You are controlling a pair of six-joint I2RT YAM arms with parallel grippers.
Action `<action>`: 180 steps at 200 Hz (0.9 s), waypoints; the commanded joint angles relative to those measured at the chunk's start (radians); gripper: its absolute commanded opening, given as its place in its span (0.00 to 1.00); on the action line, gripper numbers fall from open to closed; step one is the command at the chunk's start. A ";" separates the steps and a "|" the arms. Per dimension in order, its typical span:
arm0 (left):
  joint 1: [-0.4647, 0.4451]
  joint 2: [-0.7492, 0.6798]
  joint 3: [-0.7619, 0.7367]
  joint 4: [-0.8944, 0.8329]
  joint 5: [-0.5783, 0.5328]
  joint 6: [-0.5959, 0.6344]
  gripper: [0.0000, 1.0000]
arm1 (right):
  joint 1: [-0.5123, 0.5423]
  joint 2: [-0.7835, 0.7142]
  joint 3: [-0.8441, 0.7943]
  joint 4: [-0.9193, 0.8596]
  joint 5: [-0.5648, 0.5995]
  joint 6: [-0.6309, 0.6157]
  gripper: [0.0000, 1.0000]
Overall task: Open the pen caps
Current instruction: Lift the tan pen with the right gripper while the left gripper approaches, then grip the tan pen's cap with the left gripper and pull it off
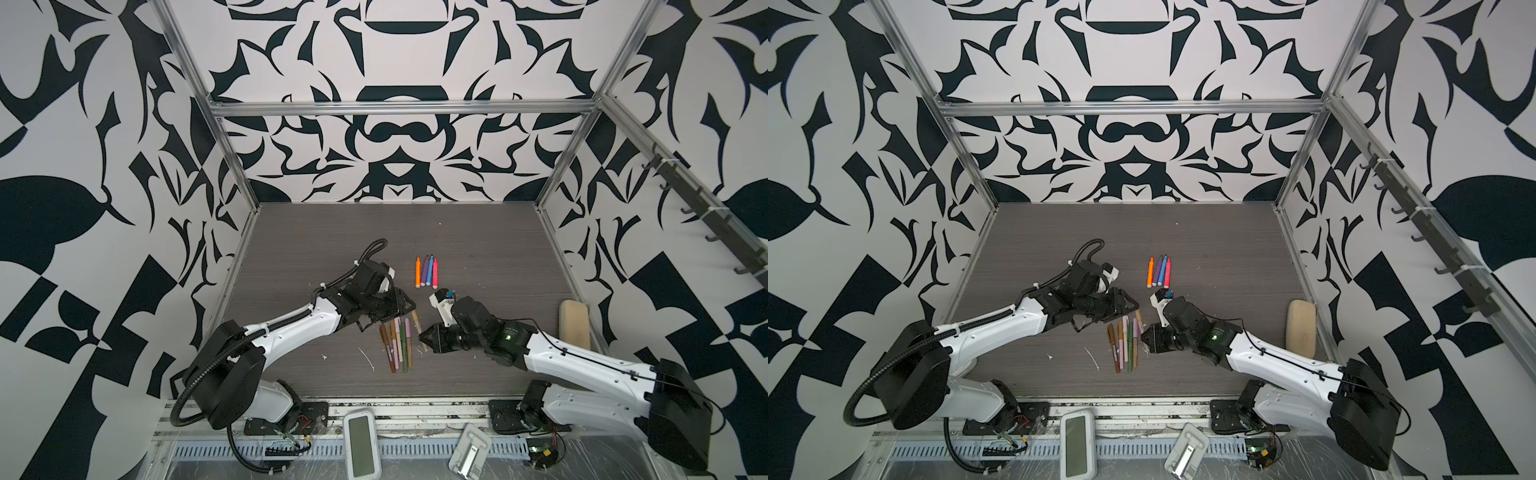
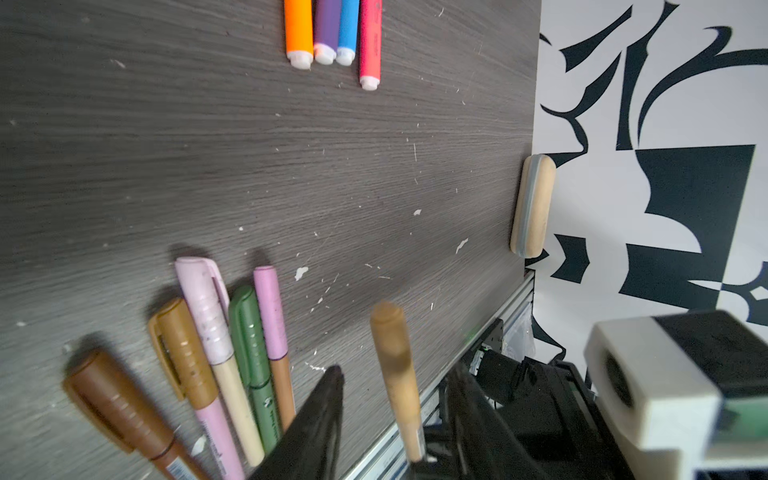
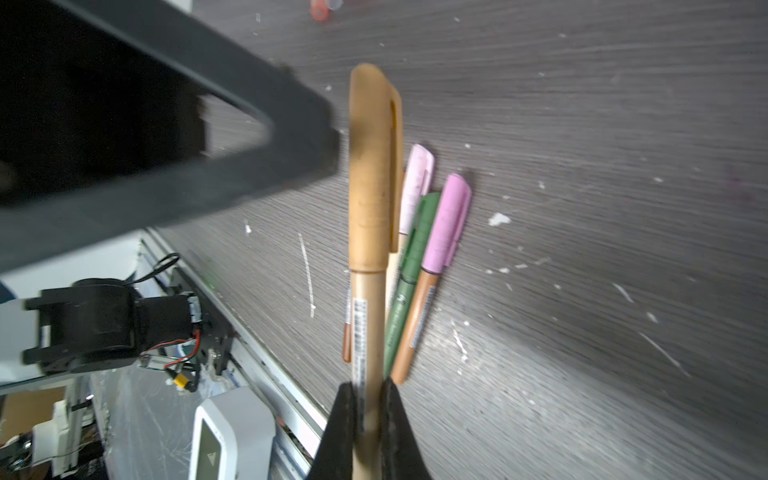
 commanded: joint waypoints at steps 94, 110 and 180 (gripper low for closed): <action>-0.036 0.025 0.032 0.026 0.018 -0.004 0.00 | 0.015 -0.050 -0.043 0.105 0.013 0.037 0.34; -0.040 0.016 0.033 0.025 0.014 -0.005 0.00 | 0.016 -0.054 -0.042 0.097 0.042 0.041 0.40; -0.045 -0.007 0.037 0.026 0.017 -0.008 0.00 | 0.016 0.066 0.019 0.102 0.062 0.029 0.07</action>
